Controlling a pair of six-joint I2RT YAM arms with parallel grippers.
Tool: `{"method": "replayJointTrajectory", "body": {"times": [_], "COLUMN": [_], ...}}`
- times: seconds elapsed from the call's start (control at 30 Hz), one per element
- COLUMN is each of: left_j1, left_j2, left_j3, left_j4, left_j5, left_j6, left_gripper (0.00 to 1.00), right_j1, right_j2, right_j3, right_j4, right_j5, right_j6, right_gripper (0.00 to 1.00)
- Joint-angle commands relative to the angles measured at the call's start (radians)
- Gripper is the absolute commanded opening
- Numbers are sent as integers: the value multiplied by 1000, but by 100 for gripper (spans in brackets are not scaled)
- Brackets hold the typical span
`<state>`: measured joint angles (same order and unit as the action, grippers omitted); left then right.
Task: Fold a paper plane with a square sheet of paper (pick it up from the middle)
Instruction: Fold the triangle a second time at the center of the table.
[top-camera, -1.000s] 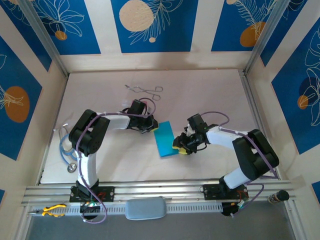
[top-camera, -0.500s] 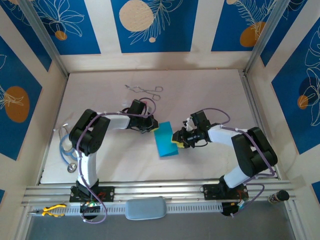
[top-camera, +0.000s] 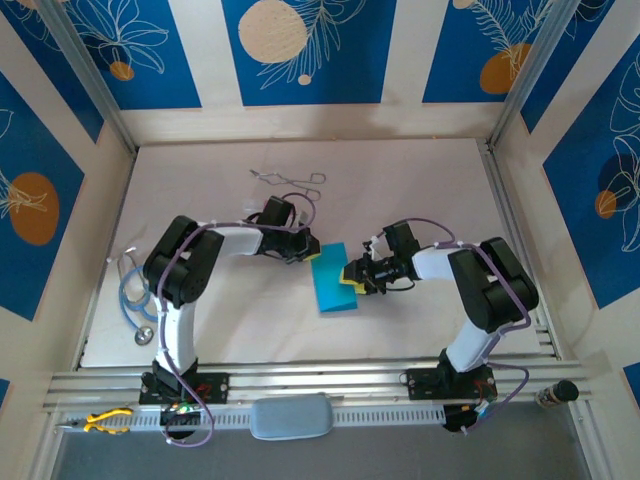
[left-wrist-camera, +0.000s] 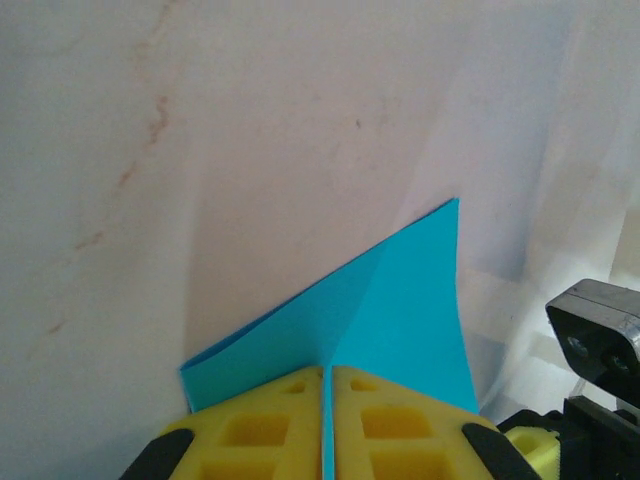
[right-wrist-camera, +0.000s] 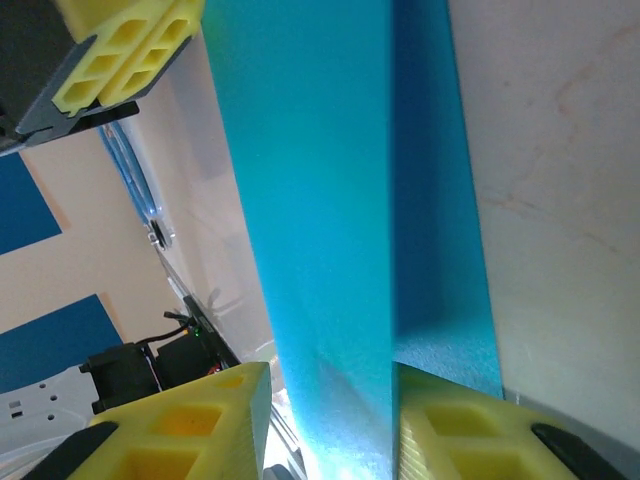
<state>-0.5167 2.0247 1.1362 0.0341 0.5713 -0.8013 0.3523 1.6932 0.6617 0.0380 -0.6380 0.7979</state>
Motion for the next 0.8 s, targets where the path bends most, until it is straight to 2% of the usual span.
{"method": "replayJointTrajectory", "body": {"times": [0.0, 0.5, 0.67, 0.77], "left_j1": [9, 9, 8, 9], "left_j2": [38, 54, 58, 49], "left_j3": [35, 89, 97, 97], "left_j4": [-18, -84, -84, -80], "left_j5": [22, 24, 27, 25], "left_j6": [39, 85, 88, 91], "left_gripper": [12, 12, 12, 14], "right_j1": [2, -16, -11, -3], "right_j2": [18, 23, 25, 24], "right_j3": [28, 44, 37, 33], "right_j4": [12, 19, 54, 57], "right_j5": [-41, 39, 46, 64], "right_j6": [1, 19, 40, 47], "right_gripper": [32, 28, 20, 20]}}
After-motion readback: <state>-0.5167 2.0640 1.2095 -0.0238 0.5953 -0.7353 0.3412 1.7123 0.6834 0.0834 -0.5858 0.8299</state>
